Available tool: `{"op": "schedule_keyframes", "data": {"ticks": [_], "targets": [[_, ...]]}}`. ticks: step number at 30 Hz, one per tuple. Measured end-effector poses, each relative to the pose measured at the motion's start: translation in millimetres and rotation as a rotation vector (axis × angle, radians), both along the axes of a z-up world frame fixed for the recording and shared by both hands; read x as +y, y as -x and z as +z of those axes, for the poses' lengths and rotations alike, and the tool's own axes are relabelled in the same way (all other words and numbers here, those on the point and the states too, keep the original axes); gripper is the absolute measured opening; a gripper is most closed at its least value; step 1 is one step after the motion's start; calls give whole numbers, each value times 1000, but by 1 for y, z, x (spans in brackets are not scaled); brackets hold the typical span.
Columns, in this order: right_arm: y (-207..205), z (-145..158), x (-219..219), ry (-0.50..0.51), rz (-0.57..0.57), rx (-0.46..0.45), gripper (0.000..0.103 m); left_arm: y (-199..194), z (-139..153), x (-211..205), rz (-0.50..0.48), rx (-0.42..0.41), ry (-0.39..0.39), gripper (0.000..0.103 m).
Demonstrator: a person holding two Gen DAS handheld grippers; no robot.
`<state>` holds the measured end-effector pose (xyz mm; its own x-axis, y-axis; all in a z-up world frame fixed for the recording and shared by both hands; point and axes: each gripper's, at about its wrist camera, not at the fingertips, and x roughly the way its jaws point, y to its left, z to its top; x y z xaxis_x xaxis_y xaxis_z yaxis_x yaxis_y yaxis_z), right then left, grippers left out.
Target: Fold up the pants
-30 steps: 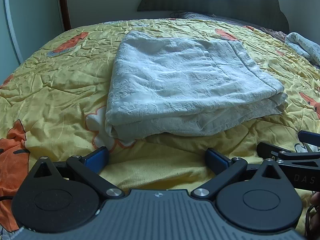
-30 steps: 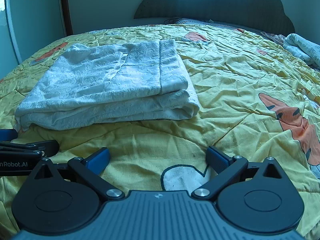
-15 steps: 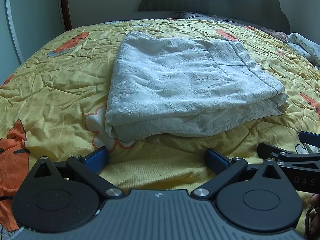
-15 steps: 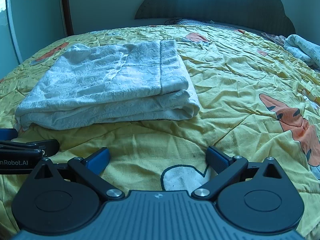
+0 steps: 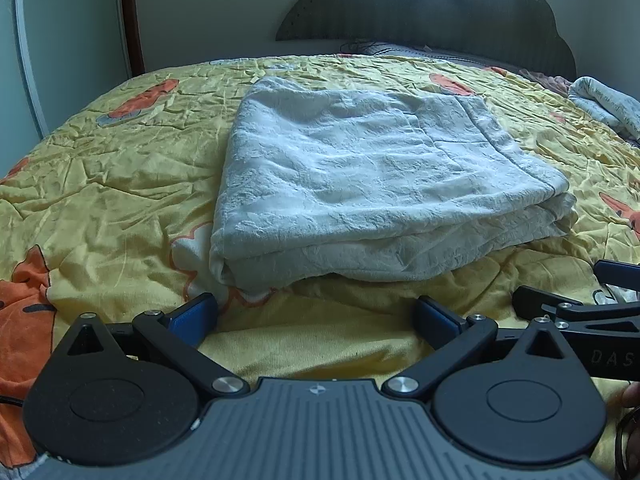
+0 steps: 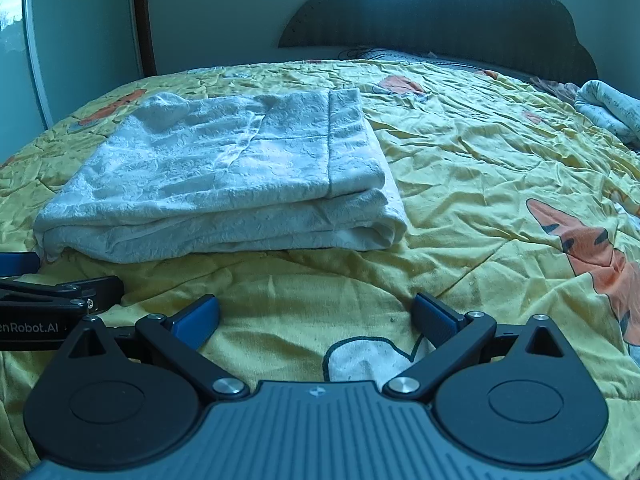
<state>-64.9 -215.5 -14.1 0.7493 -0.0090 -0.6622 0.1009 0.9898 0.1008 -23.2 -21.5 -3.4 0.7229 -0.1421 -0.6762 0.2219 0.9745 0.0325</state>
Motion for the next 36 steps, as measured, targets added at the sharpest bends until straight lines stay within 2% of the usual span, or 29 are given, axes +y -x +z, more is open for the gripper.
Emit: {"op": "schedule_keyframes", "data": {"ticks": [15,21,29,31,36], "targets": [[5,-2,2,6,-5,-22,103,-3,0,0,10,-9,-3,103],[6,-2,6,8,-45,-23,103,-2,-1,0,20,-17,-3,103],[-9,8,2,-9,-13,93,103,-2,-1,0,22,-17,-2,103],[-6,6,2,-6,-9,77,103,-2,-1,1,23,-18,-3,103],[10,-3,9,14,-38,-34,103,-2,-1,1,24,-19,-3,103]]}}
